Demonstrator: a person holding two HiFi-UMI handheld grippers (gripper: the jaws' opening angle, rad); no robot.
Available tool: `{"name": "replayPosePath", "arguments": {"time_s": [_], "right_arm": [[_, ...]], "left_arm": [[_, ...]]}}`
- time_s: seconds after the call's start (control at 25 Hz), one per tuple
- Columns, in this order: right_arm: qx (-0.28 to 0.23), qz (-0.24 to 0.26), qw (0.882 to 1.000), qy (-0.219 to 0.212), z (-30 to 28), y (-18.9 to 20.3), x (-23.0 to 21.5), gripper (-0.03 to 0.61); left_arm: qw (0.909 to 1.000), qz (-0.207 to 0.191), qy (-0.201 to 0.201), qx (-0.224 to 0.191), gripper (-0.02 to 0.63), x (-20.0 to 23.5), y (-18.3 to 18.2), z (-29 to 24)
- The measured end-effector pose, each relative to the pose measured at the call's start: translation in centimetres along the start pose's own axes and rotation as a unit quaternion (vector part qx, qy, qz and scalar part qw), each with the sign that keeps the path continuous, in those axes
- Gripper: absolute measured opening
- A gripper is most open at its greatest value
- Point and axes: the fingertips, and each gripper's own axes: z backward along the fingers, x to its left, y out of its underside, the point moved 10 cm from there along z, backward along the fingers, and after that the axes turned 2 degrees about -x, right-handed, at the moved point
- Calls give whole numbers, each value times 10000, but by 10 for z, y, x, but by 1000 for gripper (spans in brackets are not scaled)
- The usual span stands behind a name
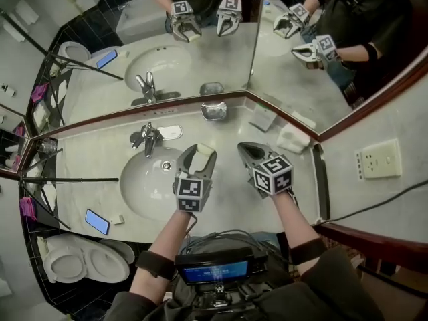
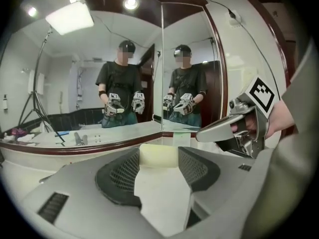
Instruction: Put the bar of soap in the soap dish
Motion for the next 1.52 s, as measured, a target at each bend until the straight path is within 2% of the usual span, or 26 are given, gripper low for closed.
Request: {"name": "replayPosePath", "arguments": {"time_s": [0.2,0.4,0.84,1.04,1.16,1.32,1.52], "right_arm": [[-23,115,9998,-168,-10,-6,10,21],[15,317,9994,-143,-13,-9,12,21],[264,916,9953,157,-49,-35,-4,21],[433,1076,9926,363,-70,-47,-17,21],[513,999,9929,388,-77,-53,-17,21],[584,900,9933,419,-80,-56,-18,21],[634,840,9934,454,-80,-53,-23,21]], "left_arm": [[9997,40,-255,52,245,4,2,14],[9993,57,-257,271,247,4,4,0],[9950,-357,7,932,246,33,-15,-113],[9887,-701,112,1320,246,50,-7,-166],[9832,-840,175,1610,247,58,3,-190],[9769,-882,255,1930,247,64,14,-213],[9734,-699,356,2152,247,69,29,-235]]}}
